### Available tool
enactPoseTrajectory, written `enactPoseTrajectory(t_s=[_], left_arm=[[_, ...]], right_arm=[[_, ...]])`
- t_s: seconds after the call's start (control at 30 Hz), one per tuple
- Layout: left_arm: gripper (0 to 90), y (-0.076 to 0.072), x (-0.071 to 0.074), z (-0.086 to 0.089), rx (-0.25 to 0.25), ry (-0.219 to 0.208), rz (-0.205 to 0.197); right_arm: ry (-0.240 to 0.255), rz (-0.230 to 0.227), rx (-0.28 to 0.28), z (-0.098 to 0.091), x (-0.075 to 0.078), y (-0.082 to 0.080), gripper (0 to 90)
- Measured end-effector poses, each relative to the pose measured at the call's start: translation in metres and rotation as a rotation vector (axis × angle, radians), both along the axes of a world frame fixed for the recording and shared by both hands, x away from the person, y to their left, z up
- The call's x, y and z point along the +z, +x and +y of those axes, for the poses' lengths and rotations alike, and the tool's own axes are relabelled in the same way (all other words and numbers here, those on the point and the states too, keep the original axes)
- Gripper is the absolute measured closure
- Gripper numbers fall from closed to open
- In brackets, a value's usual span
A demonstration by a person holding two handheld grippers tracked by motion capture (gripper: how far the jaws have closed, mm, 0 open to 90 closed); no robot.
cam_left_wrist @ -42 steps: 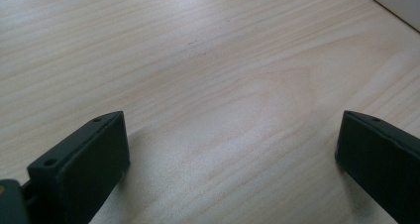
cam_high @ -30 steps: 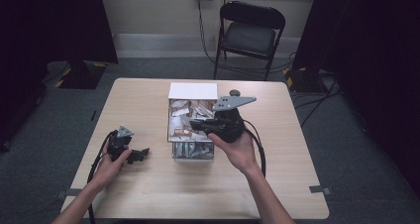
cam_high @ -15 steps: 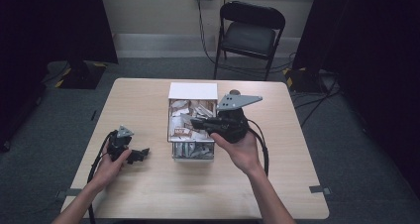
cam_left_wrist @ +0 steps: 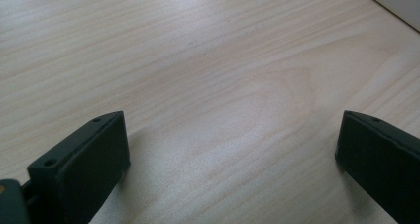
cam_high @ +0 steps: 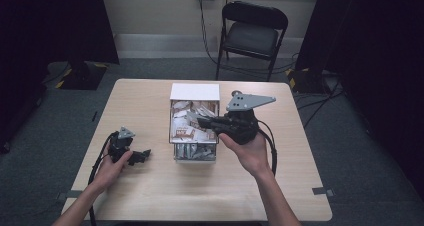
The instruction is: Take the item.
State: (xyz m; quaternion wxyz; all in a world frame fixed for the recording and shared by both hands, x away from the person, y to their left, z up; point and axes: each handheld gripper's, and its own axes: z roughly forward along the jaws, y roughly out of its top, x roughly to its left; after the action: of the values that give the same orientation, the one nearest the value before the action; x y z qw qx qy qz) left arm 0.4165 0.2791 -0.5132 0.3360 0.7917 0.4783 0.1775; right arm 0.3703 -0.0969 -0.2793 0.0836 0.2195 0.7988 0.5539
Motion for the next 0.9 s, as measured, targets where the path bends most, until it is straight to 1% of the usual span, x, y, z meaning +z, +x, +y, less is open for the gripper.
enactPoseTrajectory(t_s=[0.1,0.13,0.5,0.63,0.7,0.9], left_arm=[[0.0,0.000,0.000,0.000,0.003,-0.005,0.000],[0.0,0.000,0.000,0.000,-0.004,0.003,0.002],[0.0,0.000,0.000,0.000,-0.002,0.001,0.002],[0.0,0.000,0.000,0.000,0.000,0.000,0.000],[0.0,0.000,0.000,0.000,0.000,0.000,0.000],[0.0,0.000,0.000,0.000,0.000,-0.001,0.000]], right_arm=[[0.004,-0.002,-0.008,-0.004,0.002,0.000,89.1],[0.007,-0.003,-0.010,-0.005,0.002,0.000,89.1],[0.033,-0.020,-0.047,-0.024,0.011,-0.002,89.1],[0.027,-0.023,-0.065,-0.028,0.011,-0.002,89.1],[0.028,-0.019,-0.066,-0.029,0.010,-0.001,89.1],[0.034,-0.022,-0.098,-0.039,0.011,-0.001,89.1]])
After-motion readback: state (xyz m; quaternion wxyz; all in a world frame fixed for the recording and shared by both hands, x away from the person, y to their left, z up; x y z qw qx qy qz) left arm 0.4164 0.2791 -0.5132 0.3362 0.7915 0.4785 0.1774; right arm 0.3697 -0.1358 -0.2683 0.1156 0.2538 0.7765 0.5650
